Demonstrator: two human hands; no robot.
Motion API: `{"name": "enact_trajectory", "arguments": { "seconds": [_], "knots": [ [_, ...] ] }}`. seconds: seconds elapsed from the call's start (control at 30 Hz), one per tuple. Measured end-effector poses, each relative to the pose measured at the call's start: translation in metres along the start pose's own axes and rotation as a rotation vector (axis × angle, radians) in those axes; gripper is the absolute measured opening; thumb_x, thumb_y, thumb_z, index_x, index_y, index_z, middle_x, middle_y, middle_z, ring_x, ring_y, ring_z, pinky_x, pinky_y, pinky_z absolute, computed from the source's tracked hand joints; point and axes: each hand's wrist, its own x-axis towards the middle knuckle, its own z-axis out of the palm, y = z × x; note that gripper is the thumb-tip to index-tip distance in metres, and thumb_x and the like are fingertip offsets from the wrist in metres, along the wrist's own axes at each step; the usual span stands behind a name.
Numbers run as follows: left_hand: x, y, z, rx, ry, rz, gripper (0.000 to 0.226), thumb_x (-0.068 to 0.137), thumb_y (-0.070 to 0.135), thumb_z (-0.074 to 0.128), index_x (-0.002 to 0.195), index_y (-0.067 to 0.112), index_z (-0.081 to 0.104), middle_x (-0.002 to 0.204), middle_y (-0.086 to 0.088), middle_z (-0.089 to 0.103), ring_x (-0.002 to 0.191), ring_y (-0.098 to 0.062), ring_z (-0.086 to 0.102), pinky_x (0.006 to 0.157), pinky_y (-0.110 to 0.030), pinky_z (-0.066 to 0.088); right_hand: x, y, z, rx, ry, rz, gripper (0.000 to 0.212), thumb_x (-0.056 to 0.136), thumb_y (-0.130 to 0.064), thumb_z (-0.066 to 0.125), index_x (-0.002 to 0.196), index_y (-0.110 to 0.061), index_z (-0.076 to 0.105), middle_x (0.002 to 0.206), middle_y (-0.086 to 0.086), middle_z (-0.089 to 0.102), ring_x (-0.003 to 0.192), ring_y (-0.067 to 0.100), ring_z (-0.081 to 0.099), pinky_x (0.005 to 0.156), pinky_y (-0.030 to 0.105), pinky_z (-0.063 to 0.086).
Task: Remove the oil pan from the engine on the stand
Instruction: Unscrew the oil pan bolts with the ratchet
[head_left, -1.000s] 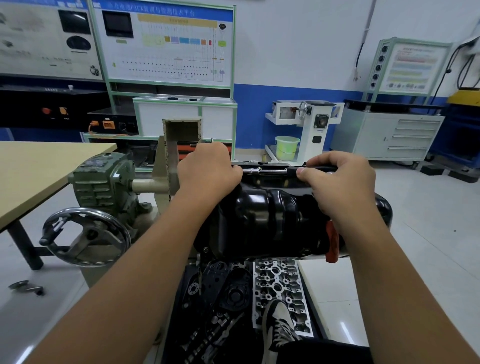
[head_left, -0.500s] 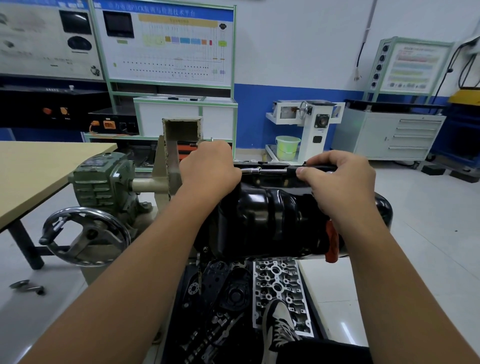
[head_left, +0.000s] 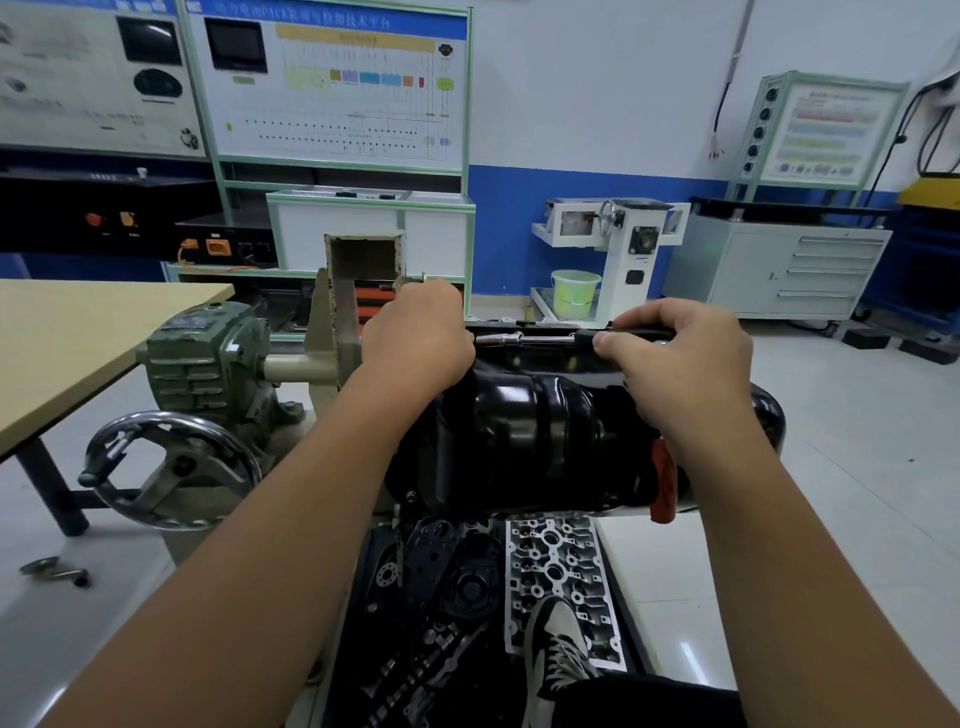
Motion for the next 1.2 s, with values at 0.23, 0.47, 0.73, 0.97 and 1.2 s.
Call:
{"name": "enact_trajectory", "arguments": {
  "seconds": [0.23,0.47,0.73,0.97,1.2],
  "knots": [
    [0.003,-0.009,-0.002,-0.145,-0.100,0.082,0.014,0.096,0.028,0.066,0.082,0.030,0.070,0.086,0.008,0.067,0.085,-0.019,0.066,0.081,-0.043,0.060,-0.001,-0.001,-0.003,0.015,-0.004,0.019,0.011,0.074,-0.030,0.086,0.077,-0.030,0.076,0.080,-0.012,0.072,0.082,0.009,0.068,0.081,0.036,0.060],
    [0.003,-0.024,-0.011,-0.355,-0.048,0.124,0.033,0.092,0.012,0.060,0.082,0.039,0.075,0.079,0.018,0.064,0.071,-0.006,0.063,0.062,-0.014,0.048,0.004,-0.001,-0.018,0.067,0.071,0.038,0.020,0.065,-0.039,0.084,0.082,-0.029,0.078,0.074,-0.012,0.073,0.068,0.010,0.068,0.077,0.040,0.063],
    [-0.005,-0.016,-0.010,-0.274,-0.164,0.249,0.036,0.094,0.019,0.057,0.119,0.038,0.075,0.077,0.028,0.058,0.071,0.002,0.056,0.076,-0.031,0.055,0.002,-0.004,-0.024,0.030,0.056,0.036,0.015,0.070,-0.033,0.086,0.082,-0.028,0.078,0.079,-0.011,0.073,0.078,0.013,0.069,0.082,0.043,0.062],
    [-0.009,-0.012,-0.007,-0.299,-0.094,0.257,0.024,0.093,0.022,0.061,0.108,0.035,0.074,0.075,0.017,0.056,0.071,-0.010,0.061,0.076,-0.040,0.059,0.000,-0.011,-0.034,-0.161,0.075,-0.094,0.010,0.080,-0.030,0.082,0.087,-0.026,0.077,0.081,-0.021,0.065,0.087,0.011,0.065,0.081,0.027,0.051],
    [-0.010,-0.015,-0.002,-0.348,-0.042,0.218,0.017,0.092,0.021,0.062,0.095,0.031,0.075,0.075,0.014,0.063,0.070,-0.010,0.062,0.066,-0.031,0.055,-0.002,-0.012,-0.028,-0.189,0.065,-0.101,0.011,0.081,-0.027,0.082,0.091,-0.024,0.079,0.079,-0.021,0.063,0.078,0.001,0.060,0.067,0.014,0.044]
  ]
}}
